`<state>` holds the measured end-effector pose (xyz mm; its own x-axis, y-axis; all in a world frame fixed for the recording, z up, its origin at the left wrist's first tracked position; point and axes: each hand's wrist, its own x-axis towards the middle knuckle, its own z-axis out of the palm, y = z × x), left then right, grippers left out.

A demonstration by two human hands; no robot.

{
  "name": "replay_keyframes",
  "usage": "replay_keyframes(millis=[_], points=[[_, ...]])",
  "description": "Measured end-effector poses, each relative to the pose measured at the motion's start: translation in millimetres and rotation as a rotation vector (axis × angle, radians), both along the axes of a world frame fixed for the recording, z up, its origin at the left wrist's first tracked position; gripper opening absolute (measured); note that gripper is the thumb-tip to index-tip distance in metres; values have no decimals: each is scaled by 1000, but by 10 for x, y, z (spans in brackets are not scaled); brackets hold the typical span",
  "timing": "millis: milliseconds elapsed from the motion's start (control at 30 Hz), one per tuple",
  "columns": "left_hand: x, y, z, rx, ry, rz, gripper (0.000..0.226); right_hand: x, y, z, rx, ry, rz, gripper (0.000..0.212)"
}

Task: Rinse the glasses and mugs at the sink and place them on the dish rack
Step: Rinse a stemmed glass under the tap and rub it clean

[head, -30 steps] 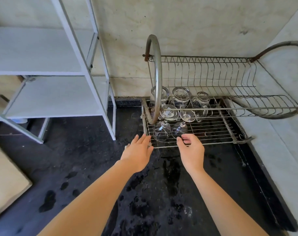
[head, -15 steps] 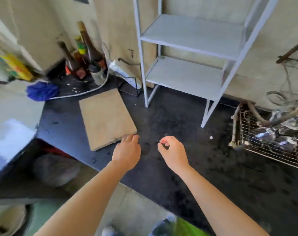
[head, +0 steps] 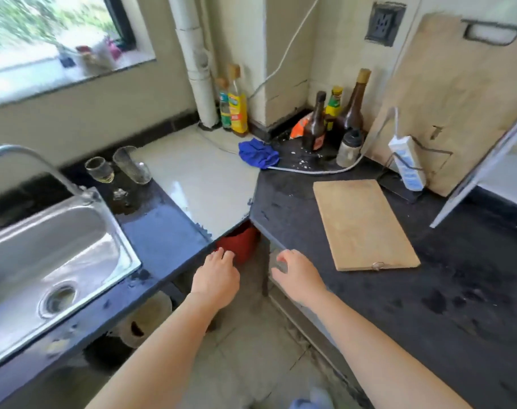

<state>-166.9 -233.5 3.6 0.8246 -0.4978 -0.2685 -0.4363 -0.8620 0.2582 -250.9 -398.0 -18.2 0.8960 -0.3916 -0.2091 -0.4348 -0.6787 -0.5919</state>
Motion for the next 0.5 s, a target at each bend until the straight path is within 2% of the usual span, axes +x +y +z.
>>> replay_keyframes(millis=[233, 500], points=[[873, 887, 40, -20, -44, 194, 36, 1226, 738, 178, -103, 31, 223, 33], [2137, 1615, -7, -128, 18, 438, 37, 2719, 1336, 214, -93, 17, 356, 31]])
